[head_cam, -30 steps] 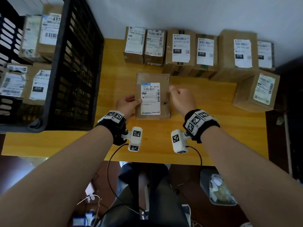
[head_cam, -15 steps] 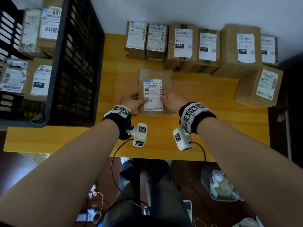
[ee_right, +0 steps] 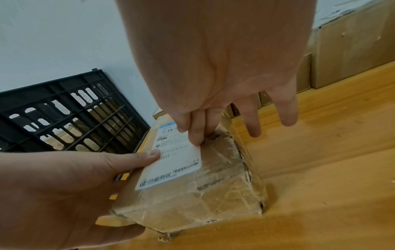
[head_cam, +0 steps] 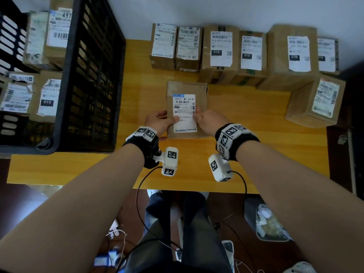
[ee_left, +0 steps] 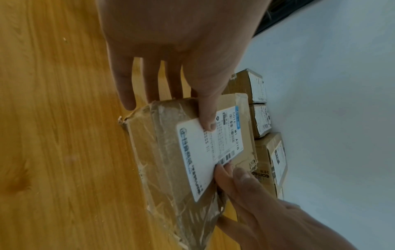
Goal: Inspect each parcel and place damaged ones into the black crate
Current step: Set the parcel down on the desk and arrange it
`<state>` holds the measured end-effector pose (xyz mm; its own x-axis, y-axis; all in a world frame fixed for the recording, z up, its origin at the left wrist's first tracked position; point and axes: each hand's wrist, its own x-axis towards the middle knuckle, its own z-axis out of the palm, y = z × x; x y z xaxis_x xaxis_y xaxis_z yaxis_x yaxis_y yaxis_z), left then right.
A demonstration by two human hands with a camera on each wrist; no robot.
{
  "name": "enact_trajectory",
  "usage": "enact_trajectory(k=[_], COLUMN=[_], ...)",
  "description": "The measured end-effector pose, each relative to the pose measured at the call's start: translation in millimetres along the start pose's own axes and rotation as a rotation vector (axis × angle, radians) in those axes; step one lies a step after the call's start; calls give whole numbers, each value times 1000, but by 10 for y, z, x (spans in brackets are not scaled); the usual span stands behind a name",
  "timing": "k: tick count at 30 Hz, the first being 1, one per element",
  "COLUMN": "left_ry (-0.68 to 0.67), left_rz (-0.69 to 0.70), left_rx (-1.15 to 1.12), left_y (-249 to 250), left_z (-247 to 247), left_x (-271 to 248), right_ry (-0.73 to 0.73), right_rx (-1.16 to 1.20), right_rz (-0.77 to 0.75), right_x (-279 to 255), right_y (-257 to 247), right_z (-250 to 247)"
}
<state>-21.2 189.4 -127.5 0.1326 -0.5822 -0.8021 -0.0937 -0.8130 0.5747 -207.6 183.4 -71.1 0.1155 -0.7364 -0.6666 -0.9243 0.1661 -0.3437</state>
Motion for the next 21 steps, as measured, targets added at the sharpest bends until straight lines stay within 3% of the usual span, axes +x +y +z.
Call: enact_trajectory(k=[10, 12, 16, 19, 21], left_ry=[0, -5, -19, -29, -31], left_rz=[8, 12, 14, 29, 63], left_rx=[-44, -53, -68, -83, -93], left_y=[-22, -20, -47, -42, 3], left_z=[15, 9, -15, 10, 61], left_x=[-45, -64, -79, -94, -92], right_ry=[42, 102, 423, 333, 413], right_rx=[76, 247, 700, 798, 821], right_rz=[8, 28, 122, 196, 230], right_x=[-51, -43, -30, -24, -57], right_y=[37, 71, 135, 114, 92], right_z=[-41, -69, -103, -4, -10])
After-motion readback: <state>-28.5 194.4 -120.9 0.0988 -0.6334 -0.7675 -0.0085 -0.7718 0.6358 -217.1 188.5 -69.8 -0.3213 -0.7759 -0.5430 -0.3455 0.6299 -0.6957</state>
